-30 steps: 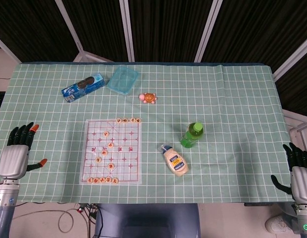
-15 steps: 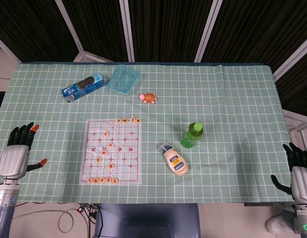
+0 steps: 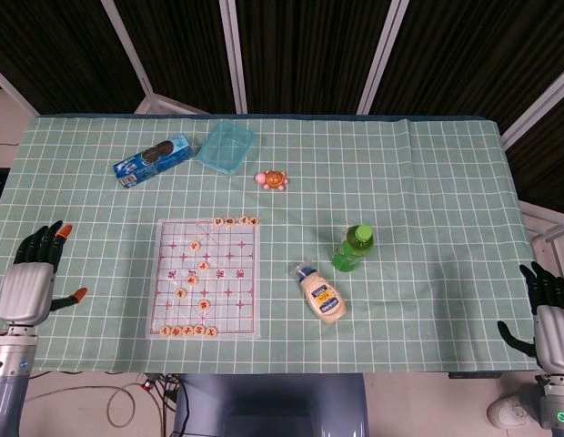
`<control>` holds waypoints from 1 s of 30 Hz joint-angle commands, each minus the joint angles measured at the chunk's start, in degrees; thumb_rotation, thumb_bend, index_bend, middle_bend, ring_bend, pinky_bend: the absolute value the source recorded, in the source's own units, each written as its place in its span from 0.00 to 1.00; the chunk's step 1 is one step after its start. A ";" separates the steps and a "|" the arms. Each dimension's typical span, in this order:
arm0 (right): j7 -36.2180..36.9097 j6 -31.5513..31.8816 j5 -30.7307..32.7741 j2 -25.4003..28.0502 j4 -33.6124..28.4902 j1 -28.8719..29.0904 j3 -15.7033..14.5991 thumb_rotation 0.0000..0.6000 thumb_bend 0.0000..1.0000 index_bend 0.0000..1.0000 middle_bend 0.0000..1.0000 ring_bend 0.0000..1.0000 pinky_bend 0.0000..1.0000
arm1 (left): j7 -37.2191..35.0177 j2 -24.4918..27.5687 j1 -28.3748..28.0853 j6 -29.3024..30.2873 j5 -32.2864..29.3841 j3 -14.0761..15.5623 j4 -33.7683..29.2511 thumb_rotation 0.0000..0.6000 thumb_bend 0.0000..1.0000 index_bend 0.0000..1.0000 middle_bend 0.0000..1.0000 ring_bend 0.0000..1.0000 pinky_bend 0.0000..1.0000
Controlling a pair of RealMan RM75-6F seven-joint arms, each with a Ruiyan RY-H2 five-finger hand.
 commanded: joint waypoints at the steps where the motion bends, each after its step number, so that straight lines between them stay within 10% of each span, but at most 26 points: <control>1: 0.12 -0.15 0.13 0.04 -0.01 0.03 0.02 1.00 0.31 0.00 0.00 0.00 0.00 | 1.68 -0.32 -0.52 0.09 -0.59 -0.73 0.05 1.00 0.10 0.00 0.49 0.46 0.52; 8: 0.40 -0.48 0.51 0.15 -0.18 0.09 0.09 1.00 0.31 0.00 0.00 0.00 0.00 | 4.44 0.14 -3.92 -4.63 -3.92 -3.07 -1.28 1.00 0.21 0.23 0.96 0.90 0.90; 30: 2.24 -2.72 2.66 1.10 -0.80 0.46 0.38 1.00 0.31 0.00 0.00 0.00 0.00 | 24.84 -10.14 -21.88 -21.95 -26.40 -8.70 3.84 1.00 0.19 0.36 1.00 1.00 0.99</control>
